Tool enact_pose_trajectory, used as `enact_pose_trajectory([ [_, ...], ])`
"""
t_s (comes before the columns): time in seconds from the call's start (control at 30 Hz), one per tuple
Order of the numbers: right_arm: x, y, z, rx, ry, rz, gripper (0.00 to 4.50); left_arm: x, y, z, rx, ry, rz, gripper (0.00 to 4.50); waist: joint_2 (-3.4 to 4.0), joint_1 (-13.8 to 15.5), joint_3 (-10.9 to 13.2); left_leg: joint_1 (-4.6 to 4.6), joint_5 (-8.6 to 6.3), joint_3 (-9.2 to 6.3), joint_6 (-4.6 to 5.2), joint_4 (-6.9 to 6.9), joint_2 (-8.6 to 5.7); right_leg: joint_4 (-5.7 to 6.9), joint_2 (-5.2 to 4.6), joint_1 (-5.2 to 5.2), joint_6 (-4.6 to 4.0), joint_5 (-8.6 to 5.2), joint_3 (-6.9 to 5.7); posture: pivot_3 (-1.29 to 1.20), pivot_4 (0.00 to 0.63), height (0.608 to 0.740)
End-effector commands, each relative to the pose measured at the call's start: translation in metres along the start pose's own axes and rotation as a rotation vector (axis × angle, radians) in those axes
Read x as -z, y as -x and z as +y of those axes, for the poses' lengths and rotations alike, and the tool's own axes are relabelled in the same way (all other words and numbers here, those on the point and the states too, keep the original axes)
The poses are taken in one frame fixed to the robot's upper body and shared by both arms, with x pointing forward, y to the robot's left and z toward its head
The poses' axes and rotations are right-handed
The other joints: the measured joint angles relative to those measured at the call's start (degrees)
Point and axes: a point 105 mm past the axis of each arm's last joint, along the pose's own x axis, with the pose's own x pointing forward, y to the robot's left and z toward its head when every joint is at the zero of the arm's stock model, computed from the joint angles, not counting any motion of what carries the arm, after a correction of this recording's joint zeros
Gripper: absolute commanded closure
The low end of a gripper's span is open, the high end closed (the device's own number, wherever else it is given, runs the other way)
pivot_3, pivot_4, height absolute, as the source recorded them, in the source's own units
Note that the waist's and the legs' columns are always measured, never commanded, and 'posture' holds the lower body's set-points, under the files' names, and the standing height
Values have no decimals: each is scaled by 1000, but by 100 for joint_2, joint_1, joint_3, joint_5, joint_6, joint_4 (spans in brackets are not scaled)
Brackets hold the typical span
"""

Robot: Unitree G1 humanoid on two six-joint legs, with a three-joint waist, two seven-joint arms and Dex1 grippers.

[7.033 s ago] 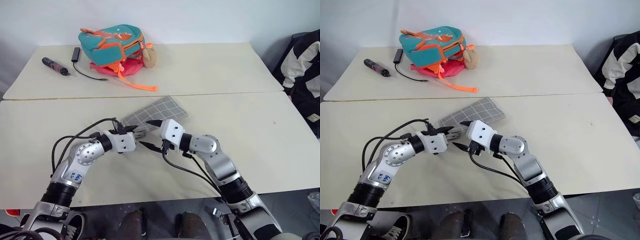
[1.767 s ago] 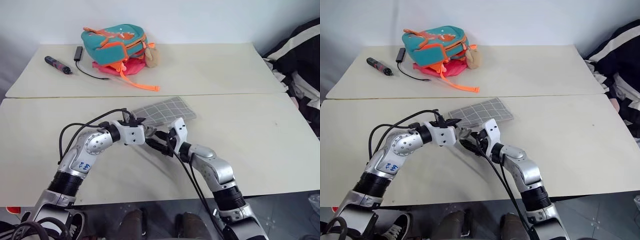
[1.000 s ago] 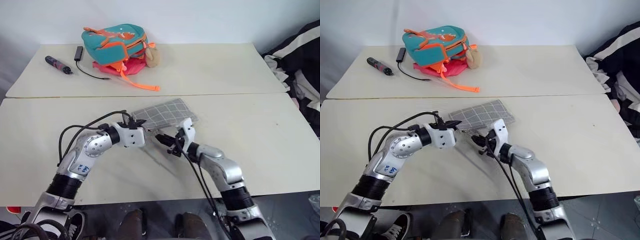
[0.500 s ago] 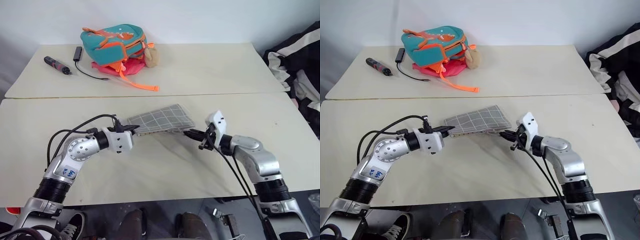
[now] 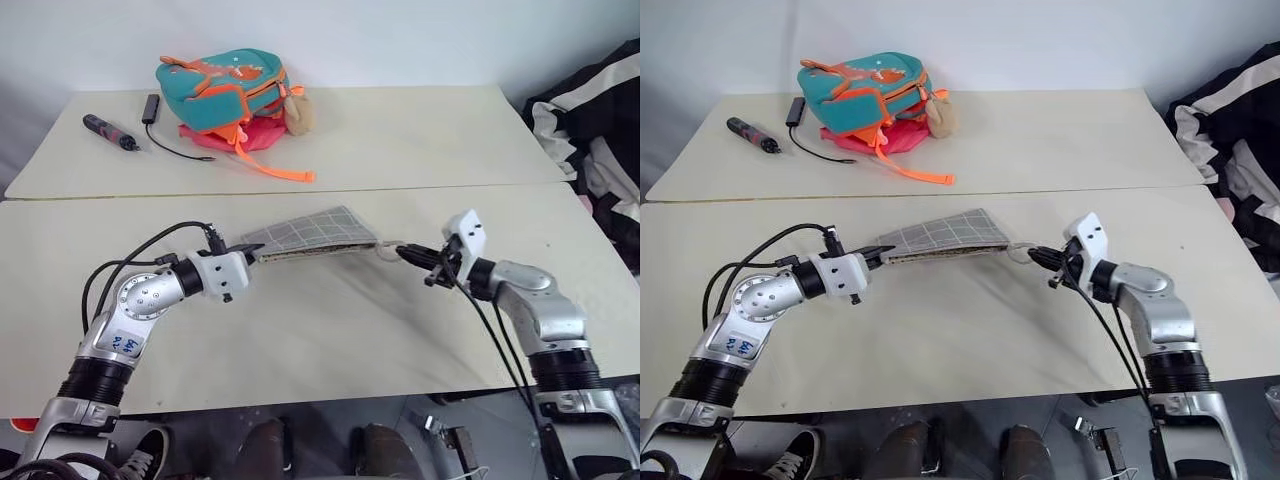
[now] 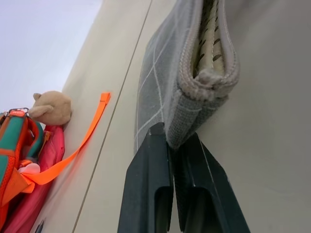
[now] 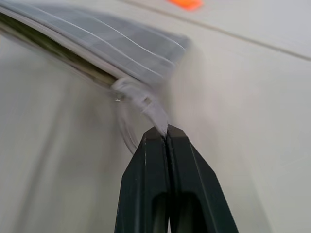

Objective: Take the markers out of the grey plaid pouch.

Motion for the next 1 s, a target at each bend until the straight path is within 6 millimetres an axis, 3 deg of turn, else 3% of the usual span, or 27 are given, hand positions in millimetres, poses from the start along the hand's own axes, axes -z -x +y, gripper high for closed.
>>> enact_pose_trajectory([
  [0.03, -4, 9, -13, 60, 68, 13, 4478, -4, 4, 13, -52, 7, -17, 4500, 0, 32, 0, -1, -1, 0, 1, 2, -2, 0, -1, 0, 0, 0, 0, 0, 150, 740],
  [0.1, -5, 11, -17, 71, 74, 24, 4478, -4, 5, 13, -55, 38, -22, 4500, 0, 53, 0, -2, -2, -2, 3, 6, -5, 1, -2, 1, 1, 0, -1, 0, 150, 740],
  [0.2, -12, 16, -20, 48, -55, -14, 3933, -6, 6, 13, -49, 70, -34, 4500, 0, 37, 0, -1, -3, -2, 4, 6, -5, 0, -5, 3, 2, 1, 0, 0, 150, 740],
  [0.37, -29, 33, -27, 66, 79, -9, 2177, -13, 5, 10, -16, 228, -73, 4500, 1, 34, 1, -2, -2, -2, 4, 6, -3, -1, -5, 2, 2, 1, 0, 0, 150, 740],
  [0.47, -56, 30, -16, 10, 164, -74, 1134, -17, 3, 11, -4, 279, -85, 4500, 2, 33, 1, -1, -2, -2, 3, 6, -2, -2, -5, 3, 2, 1, 0, 0, 150, 740],
  [0.53, -77, 23, 1, -53, 176, -142, 1134, -20, 1, 10, 16, 321, -94, 4500, 3, 8, 2, 0, -2, -2, 3, 6, -1, -2, -4, 3, 2, 1, 1, 0, 150, 740],
  [0.63, -97, 5, 38, -182, 207, -206, 1765, -31, -6, 15, 25, 398, -134, 4500, 3, 6, 2, 0, -3, -2, -2, 6, 7, -3, 0, 3, 2, 1, 3, 0, 150, 740],
  [0.7, -103, -7, 60, -228, 266, -222, 2439, -39, -10, 17, 38, 401, -147, 4500, 3, 21, 2, -1, -2, -7, -3, 6, 8, -2, 0, 3, 2, 1, 2, 0, 150, 740],
  [0.8, -111, -16, 77, -253, 305, -235, 3563, -42, -13, 16, 53, 389, -141, 4500, 3, 43, 2, -3, -4, -5, -2, 9, 1, -2, 0, 3, 2, 1, 3, 0, 150, 740],
  [0.87, -104, -21, 86, -280, 398, -186, 4301, -45, -15, 14, 60, 393, -147, 4500, 3, 54, 2, -4, -6, -7, 2, 13, -5, -1, 0, 5, 2, 1, 1, 0, 150, 740],
  [1.0, -88, -25, 87, -295, 489, -115, 4479, -52, -18, 8, 74, 390, -158, 4500, 2, 47, 2, -4, -10, -8, 8, 21, -7, -3, 0, 10, 5, 3, 1, 0, 150, 740],
])
